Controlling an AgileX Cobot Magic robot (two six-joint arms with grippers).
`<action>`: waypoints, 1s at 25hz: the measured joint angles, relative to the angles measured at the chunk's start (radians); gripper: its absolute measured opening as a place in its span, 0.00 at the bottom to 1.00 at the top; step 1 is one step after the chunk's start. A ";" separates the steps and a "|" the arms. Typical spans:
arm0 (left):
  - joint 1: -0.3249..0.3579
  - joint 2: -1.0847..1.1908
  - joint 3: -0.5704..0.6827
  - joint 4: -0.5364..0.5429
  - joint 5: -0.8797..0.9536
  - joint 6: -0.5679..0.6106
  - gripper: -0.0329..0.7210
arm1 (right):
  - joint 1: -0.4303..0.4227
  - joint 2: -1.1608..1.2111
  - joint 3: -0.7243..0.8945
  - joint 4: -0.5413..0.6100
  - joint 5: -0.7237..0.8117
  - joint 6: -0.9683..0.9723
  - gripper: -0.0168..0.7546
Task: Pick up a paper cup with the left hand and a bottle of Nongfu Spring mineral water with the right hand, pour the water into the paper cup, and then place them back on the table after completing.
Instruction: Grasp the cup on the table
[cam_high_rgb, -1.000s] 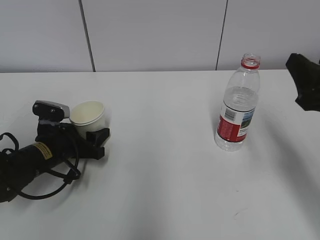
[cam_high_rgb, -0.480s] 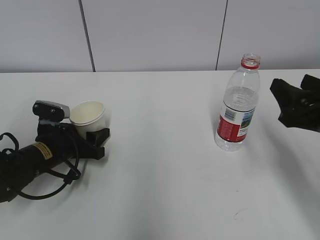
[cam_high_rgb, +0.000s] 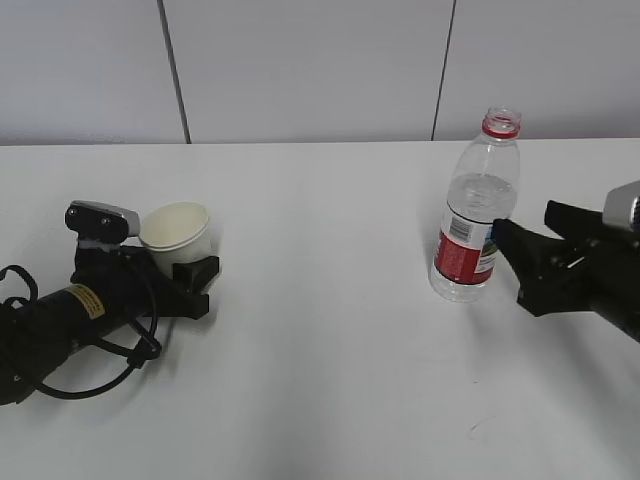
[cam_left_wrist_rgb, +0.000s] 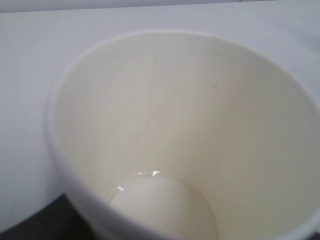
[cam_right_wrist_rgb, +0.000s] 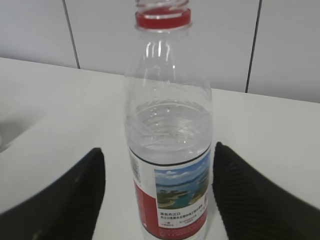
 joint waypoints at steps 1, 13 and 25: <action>0.000 0.000 0.000 0.000 0.000 0.000 0.59 | 0.000 0.025 0.000 0.000 -0.018 -0.006 0.67; 0.000 0.000 0.000 0.000 0.000 0.000 0.59 | 0.000 0.146 -0.009 0.033 -0.031 -0.013 0.67; 0.000 0.000 0.000 0.000 0.000 0.000 0.59 | 0.000 0.146 -0.009 0.044 -0.035 -0.014 0.69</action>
